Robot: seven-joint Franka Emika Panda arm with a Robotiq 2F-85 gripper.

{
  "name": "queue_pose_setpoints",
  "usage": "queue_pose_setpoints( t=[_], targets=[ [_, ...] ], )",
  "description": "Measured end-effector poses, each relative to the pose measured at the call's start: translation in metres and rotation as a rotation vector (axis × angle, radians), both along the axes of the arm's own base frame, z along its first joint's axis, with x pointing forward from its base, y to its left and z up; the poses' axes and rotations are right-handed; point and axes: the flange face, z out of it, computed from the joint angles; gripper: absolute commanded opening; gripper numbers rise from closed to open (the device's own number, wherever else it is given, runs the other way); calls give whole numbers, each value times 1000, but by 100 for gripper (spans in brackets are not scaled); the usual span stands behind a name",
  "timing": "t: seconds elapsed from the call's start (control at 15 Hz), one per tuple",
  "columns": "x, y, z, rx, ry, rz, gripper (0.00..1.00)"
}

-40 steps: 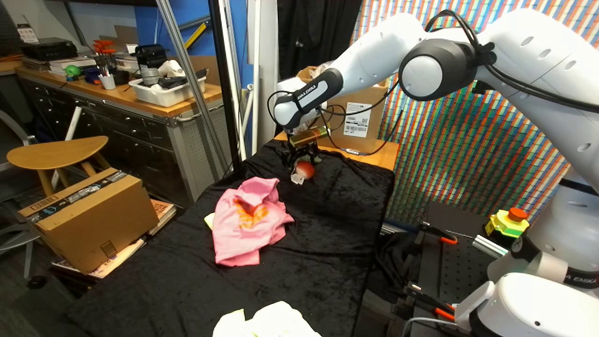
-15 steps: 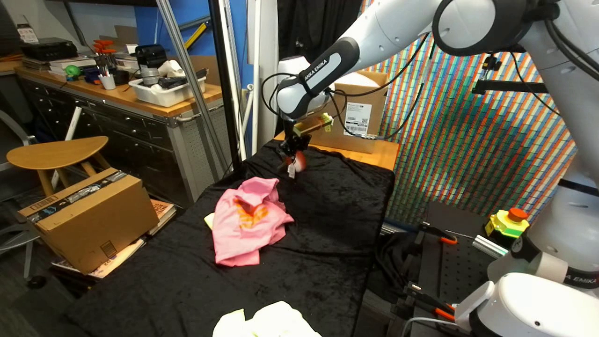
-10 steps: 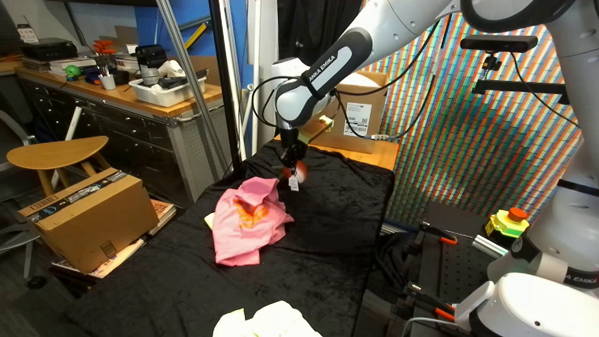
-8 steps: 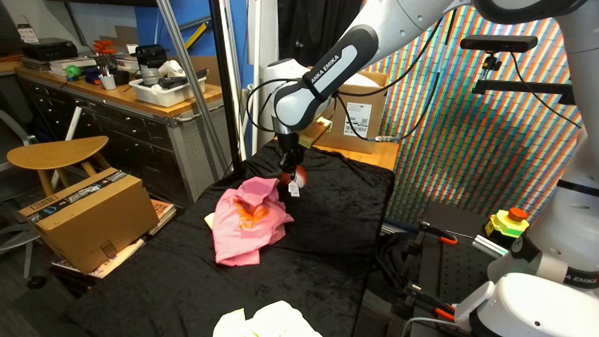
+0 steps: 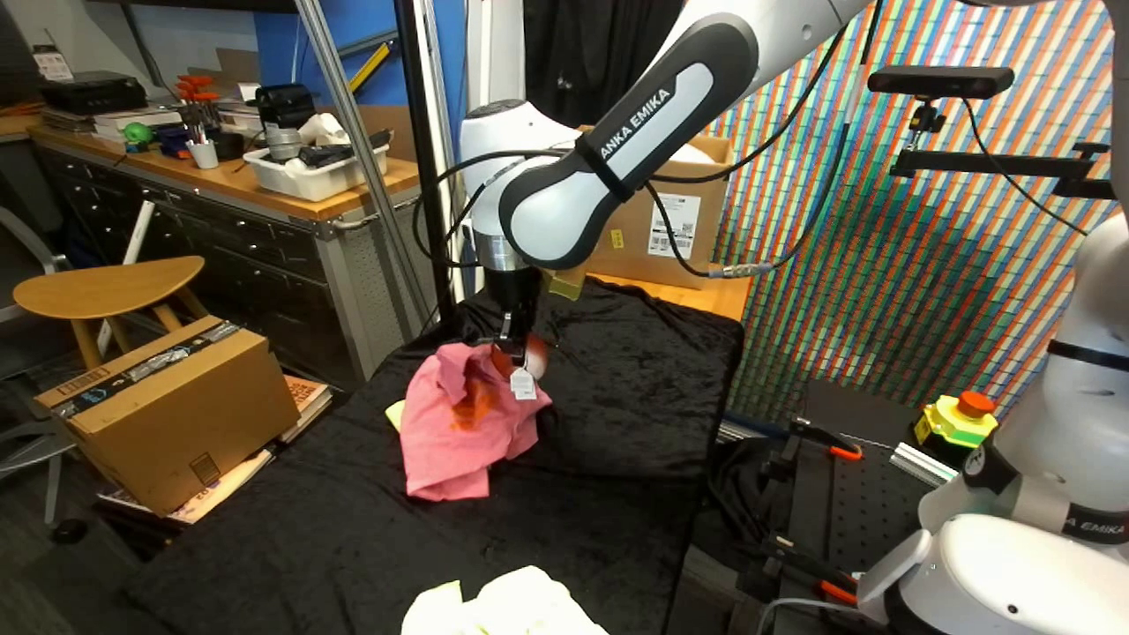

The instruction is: Pick up the clothes, rope and the plush toy and put them in one place

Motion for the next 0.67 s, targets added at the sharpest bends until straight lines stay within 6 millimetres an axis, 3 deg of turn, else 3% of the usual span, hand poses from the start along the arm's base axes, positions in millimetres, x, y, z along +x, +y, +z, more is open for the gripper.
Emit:
queue_pose_setpoints(
  t=[0.27, 0.67],
  targets=[
    [6, 8, -11, 22, -58, -9, 10],
    [12, 13, -64, 86, -61, -114, 8]
  ],
)
